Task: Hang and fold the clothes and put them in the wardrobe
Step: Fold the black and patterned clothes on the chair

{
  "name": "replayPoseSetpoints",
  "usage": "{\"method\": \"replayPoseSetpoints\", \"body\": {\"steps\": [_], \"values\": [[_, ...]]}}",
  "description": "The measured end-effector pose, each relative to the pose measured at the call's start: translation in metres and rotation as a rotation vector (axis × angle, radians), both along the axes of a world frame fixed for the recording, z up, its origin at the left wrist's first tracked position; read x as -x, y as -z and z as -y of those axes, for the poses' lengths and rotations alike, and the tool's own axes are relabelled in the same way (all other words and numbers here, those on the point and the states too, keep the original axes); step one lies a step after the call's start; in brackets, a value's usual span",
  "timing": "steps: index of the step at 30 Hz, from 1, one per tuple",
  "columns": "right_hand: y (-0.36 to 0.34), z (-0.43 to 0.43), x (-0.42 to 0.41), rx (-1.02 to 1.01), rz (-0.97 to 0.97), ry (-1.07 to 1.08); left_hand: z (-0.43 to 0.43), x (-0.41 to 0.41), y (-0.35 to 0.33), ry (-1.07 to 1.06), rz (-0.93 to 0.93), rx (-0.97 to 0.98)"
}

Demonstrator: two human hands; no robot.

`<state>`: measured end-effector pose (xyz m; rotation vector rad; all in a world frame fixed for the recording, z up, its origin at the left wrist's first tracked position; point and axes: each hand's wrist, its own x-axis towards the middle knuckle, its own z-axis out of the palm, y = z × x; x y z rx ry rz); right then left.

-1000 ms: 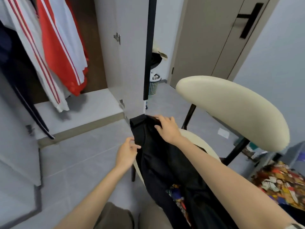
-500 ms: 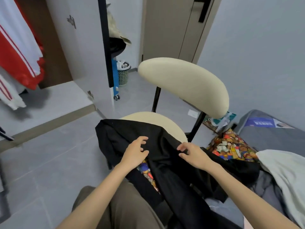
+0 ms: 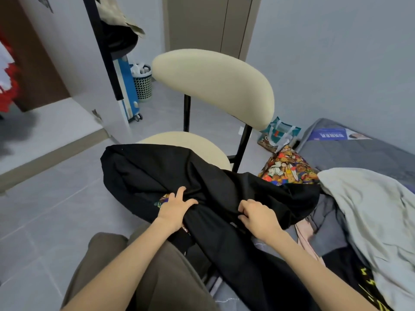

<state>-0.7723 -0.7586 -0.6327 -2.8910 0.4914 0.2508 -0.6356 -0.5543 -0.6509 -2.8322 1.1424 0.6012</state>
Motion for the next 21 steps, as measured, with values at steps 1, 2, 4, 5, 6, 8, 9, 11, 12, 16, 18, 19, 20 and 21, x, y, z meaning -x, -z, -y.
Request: {"method": "replayPoseSetpoints", "body": {"steps": [1,2,4,5,6,8,9,11,12,16,18,19,20,21], "values": [[-0.004,0.002,-0.003,-0.017,0.037,-0.002,0.001,-0.003,-0.001,-0.003,0.024,0.016],[-0.009,0.004,-0.006,-0.034,0.083,-0.005,0.002,-0.007,-0.003,-0.004,0.051,0.035],[-0.022,0.007,-0.012,-0.08,0.214,-0.004,0.001,-0.015,-0.004,0.005,0.075,0.087],[-0.031,0.009,-0.017,-0.102,0.292,-0.004,0.0,-0.02,-0.005,-0.006,0.057,0.135],[-0.04,0.01,-0.021,-0.125,0.37,-0.004,-0.002,-0.024,-0.008,-0.036,0.033,0.2],[-0.059,0.013,-0.035,-0.175,0.498,0.007,-0.005,-0.035,-0.016,-0.115,0.002,0.374],[-0.069,0.013,-0.044,-0.201,0.547,0.018,-0.006,-0.041,-0.023,-0.145,0.006,0.466],[-0.087,0.013,-0.067,-0.24,0.631,0.028,-0.006,-0.058,-0.042,-0.203,0.024,0.645],[-0.095,0.012,-0.081,-0.263,0.671,0.022,-0.006,-0.068,-0.054,-0.235,0.042,0.725],[-0.124,0.004,-0.143,-0.4,0.886,-0.015,-0.015,-0.11,-0.094,-0.448,0.092,0.989],[-0.13,-0.004,-0.174,-0.427,0.931,-0.032,-0.024,-0.13,-0.108,-0.548,0.091,1.099],[-0.129,-0.007,-0.187,-0.436,0.898,-0.049,-0.029,-0.139,-0.112,-0.586,0.121,1.11],[-0.125,-0.011,-0.197,-0.445,0.82,-0.074,-0.034,-0.147,-0.114,-0.621,0.144,1.106],[-0.118,-0.014,-0.205,-0.457,0.705,-0.099,-0.038,-0.154,-0.114,-0.656,0.145,1.098]]}}
